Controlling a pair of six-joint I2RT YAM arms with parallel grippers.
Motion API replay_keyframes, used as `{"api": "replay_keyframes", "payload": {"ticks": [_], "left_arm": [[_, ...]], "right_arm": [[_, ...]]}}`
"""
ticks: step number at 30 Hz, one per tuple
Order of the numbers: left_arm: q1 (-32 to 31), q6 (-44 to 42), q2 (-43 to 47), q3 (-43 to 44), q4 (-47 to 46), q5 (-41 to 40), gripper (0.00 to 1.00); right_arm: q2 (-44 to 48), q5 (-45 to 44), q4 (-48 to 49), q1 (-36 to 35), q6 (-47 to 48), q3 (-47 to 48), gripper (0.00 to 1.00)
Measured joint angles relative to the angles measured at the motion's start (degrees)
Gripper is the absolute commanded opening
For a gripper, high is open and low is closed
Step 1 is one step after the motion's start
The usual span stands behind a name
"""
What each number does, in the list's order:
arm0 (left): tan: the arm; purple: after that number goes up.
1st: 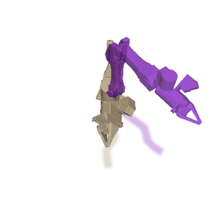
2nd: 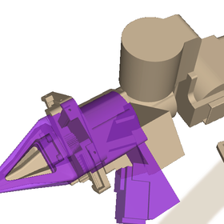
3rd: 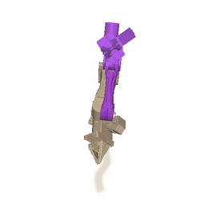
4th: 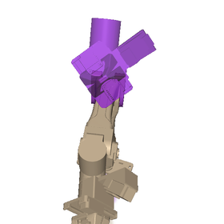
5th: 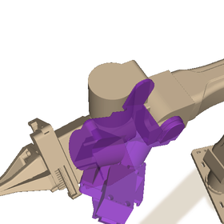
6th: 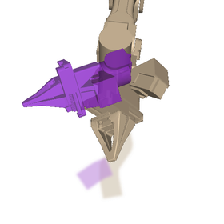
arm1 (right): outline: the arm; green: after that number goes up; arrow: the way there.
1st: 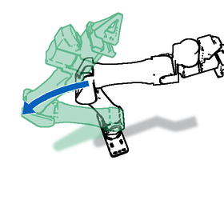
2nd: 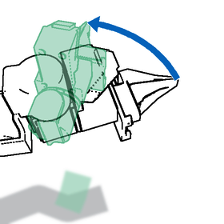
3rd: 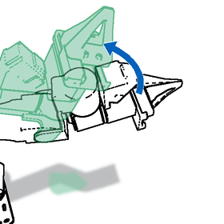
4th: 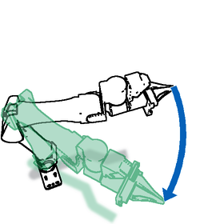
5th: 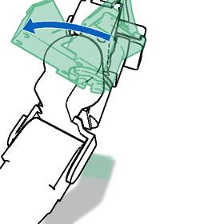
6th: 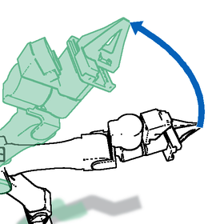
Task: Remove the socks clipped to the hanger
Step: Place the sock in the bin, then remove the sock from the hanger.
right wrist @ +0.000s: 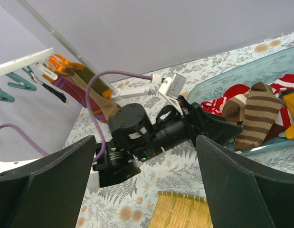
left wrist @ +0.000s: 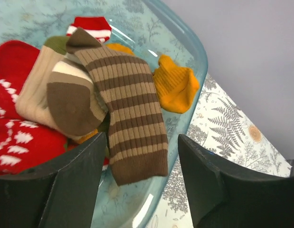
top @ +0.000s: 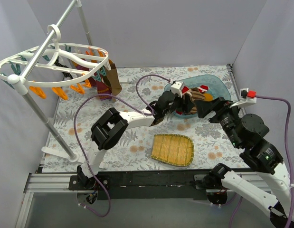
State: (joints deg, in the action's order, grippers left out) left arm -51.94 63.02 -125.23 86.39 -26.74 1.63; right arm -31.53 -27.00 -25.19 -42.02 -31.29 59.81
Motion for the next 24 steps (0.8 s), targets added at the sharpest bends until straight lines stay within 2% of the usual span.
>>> {"api": "replay_keyframes", "payload": {"ticks": [7, 12, 19, 24], "left_arm": [[-0.8, 1.6, 16.3, -13.2, -0.5, -5.4, 0.6], [-1.3, 7.0, 30.8, -28.5, 0.5, -11.3, 0.6], [-1.5, 16.5, 52.5, -50.8, 11.8, -18.5, 0.6], [-1.8, 23.6, 67.0, -58.2, 23.0, -22.4, 0.6]], "right_arm": [[-11.7, 4.1, 4.3, 0.0, 3.0, 1.7, 0.98], [-21.4, 11.2, 10.6, 0.7, 6.8, 5.1, 0.97], [-34.0, 27.8, 26.0, 4.9, 8.9, 6.7, 0.93], [-49.1, 39.2, 37.2, 5.5, 10.3, 10.8, 0.89]]}}
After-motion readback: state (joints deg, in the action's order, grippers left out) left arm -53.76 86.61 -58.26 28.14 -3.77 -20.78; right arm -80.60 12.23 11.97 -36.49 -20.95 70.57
